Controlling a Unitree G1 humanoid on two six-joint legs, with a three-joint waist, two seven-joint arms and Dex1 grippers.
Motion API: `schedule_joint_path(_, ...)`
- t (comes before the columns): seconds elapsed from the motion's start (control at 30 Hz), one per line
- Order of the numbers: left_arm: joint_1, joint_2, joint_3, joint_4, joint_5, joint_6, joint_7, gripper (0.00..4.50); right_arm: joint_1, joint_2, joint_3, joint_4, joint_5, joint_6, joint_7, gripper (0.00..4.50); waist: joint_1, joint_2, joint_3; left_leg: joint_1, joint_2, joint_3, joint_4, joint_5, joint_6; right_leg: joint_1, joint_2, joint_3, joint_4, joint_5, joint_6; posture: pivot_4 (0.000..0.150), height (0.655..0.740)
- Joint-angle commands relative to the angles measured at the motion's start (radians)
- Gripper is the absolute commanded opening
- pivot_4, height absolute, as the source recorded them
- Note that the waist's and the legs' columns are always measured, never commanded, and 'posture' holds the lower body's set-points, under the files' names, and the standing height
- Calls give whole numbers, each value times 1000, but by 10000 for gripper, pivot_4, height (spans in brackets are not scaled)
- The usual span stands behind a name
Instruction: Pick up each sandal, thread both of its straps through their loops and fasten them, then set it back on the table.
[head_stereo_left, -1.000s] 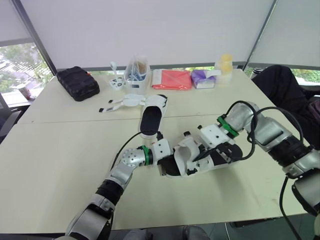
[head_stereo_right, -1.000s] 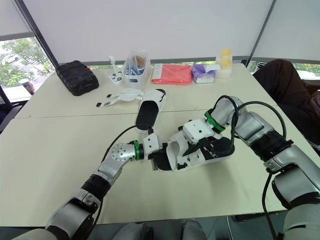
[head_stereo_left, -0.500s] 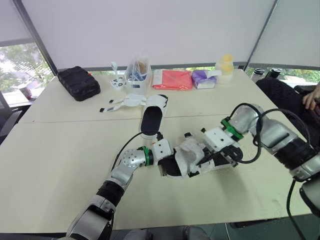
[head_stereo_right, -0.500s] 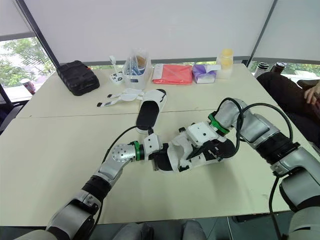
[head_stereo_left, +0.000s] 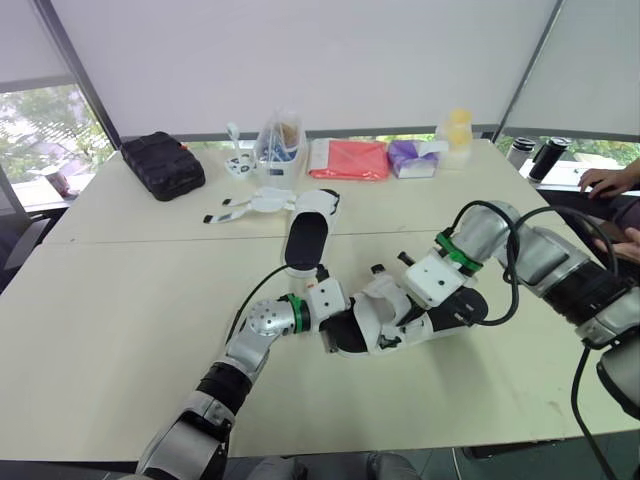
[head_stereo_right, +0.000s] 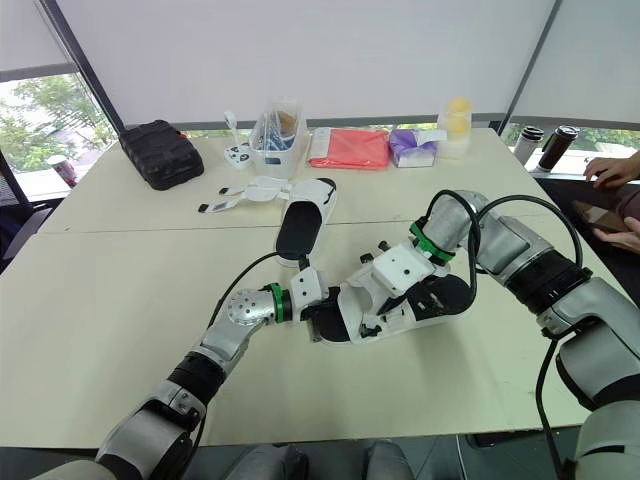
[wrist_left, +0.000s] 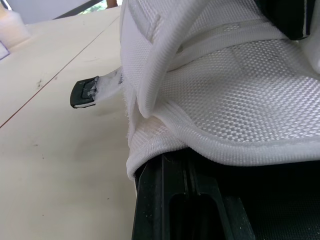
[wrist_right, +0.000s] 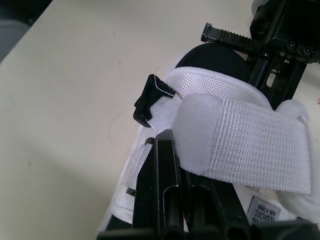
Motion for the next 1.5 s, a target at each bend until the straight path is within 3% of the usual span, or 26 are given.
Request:
schedule_joint_path(0.03, 27, 6, -31, 70, 41, 45, 0, 0, 1, -16, 27, -68, 33, 23, 24, 214, 0, 0, 0, 0, 0, 0, 0, 0, 0, 0, 0, 0, 0, 0, 0, 1500, 7400)
schedule_joint_path(0.37, 30, 3, -23, 71, 37, 52, 12, 0, 62, -6, 29, -113, 59, 53, 24, 214, 1, 0, 0, 0, 0, 0, 0, 0, 0, 0, 0, 0, 0, 0, 0, 1500, 7400)
schedule_joint_path(0.73, 25, 1, -18, 80, 35, 52, 14, 0, 105, 53, -70, -212, 216, 372, 24, 214, 3, 1, -1, -1, 0, 0, 0, 0, 0, -1, 0, 0, 0, 0, 0, 1500, 7400)
schedule_joint_path(0.9, 28, 1, -17, 77, 34, 54, 16, 0, 117, 63, -101, -191, 191, 398, 24, 214, 2, 1, -1, -1, 1, 0, 0, 0, -1, -1, 1, 0, 0, 0, 0, 1500, 7400)
schedule_joint_path(1.07, 34, 3, -16, 73, 35, 54, 18, 0, 87, 85, -240, -212, 352, 732, 24, 214, 3, 1, -1, -1, 1, 0, 0, 0, -1, -1, 0, 0, 0, 0, 0, 1500, 7400)
schedule_joint_path(1.33, 48, 12, -13, 58, 32, 60, 19, 0, 421, 32, -416, -482, 322, 866, -151, 214, 3, 1, -1, -4, 1, 0, 0, 0, 0, -4, 0, 0, 0, 0, 0, 1500, 7400)
schedule_joint_path(1.43, 44, 11, -15, 63, 29, 64, 8, 0, 475, 26, -439, -540, 246, 812, -207, 7875, 1, 1, -1, -3, 1, 1, 0, 0, -1, -4, 0, 1, 1, 0, 0, 1500, 7400)
schedule_joint_path(1.5, 40, 9, -19, 69, 28, 64, -5, 0, 473, 42, -461, -553, 216, 814, -256, 17306, 0, 1, -1, -1, 2, 1, 0, 0, -1, -2, 1, 1, 1, 0, 0, 1500, 7400)
